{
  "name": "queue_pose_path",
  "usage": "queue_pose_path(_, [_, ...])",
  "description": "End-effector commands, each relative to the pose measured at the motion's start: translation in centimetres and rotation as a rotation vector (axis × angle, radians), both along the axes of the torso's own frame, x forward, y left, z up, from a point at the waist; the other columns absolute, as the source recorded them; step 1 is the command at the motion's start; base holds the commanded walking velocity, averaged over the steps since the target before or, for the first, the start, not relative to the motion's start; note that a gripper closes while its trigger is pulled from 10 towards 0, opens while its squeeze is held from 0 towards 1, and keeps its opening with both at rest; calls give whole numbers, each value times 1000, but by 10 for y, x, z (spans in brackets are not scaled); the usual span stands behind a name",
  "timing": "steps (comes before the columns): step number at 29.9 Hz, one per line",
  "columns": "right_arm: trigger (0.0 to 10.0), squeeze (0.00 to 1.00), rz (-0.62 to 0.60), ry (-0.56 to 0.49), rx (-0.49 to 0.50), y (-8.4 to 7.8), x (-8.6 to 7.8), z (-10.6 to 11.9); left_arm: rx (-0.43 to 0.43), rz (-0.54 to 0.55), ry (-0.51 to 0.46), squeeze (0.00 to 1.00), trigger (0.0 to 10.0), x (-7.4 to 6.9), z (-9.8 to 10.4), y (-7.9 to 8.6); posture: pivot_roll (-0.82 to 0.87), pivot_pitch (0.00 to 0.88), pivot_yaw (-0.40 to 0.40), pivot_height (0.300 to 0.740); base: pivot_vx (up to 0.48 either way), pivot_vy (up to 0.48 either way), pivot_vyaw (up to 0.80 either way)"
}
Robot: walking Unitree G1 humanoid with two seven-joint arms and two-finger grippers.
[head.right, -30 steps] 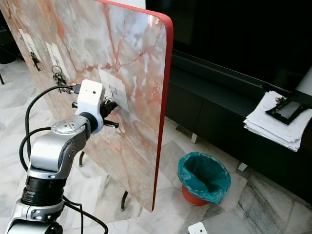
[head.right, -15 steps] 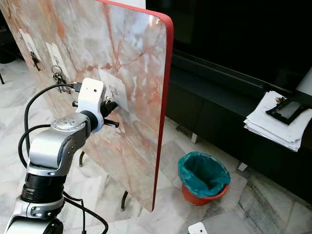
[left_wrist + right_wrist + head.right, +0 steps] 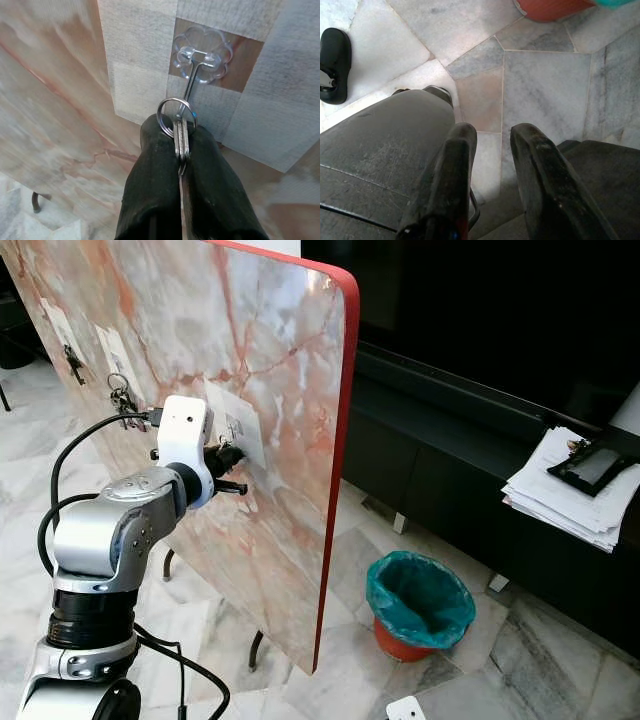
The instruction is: Hang keys on a hook
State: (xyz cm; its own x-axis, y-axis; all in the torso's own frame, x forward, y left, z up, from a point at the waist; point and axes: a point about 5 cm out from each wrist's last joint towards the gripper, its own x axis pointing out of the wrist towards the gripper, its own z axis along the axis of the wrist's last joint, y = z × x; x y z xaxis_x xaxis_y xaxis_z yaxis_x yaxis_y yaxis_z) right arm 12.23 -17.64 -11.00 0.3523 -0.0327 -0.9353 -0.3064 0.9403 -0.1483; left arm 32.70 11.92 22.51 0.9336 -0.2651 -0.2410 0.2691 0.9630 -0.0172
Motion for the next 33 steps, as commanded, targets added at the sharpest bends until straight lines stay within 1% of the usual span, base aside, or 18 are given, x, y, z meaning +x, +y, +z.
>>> queue_pose_path(1, [10000,0,1,54,37,11,-14,-5,-15,-78,-14,0,10000,-1,9,-13,-70,0,18,740,0,0,0])
queue_pose_path(3, [10000,0,1,54,37,11,-13,-5,0,-106,10,0,10000,-3,5,-15,-69,0,18,740,0,0,0])
queue_pose_path(5, [10000,0,1,56,39,11,-14,-5,10,-104,42,0,10000,-5,-3,-15,-70,0,19,740,0,0,0])
queue_pose_path(7, [10000,0,0,56,40,11,-14,-5,10,-103,57,0,10000,-5,-5,-14,-70,0,19,740,0,0,0])
queue_pose_path(15, [10000,0,-1,56,41,11,-14,-5,26,-108,85,0,10000,-8,-13,-13,-71,0,20,740,0,0,0])
queue_pose_path(21, [10000,0,-1,57,40,11,-14,-5,27,-89,81,0,10000,-8,-14,-12,-71,0,18,740,0,0,0])
queue_pose_path(25, [10000,0,-2,57,39,10,-14,-5,59,-56,58,0,10000,-8,-14,-7,-70,0,15,740,0,0,0])
queue_pose_path(29, [10000,0,-1,56,36,10,-14,-5,69,-5,10,0,10000,-6,-11,-1,-69,0,12,740,0,0,0])
queue_pose_path(33, [10000,0,-1,56,36,10,-14,-5,68,51,7,0,10000,-3,-13,5,-72,0,12,740,0,0,0])
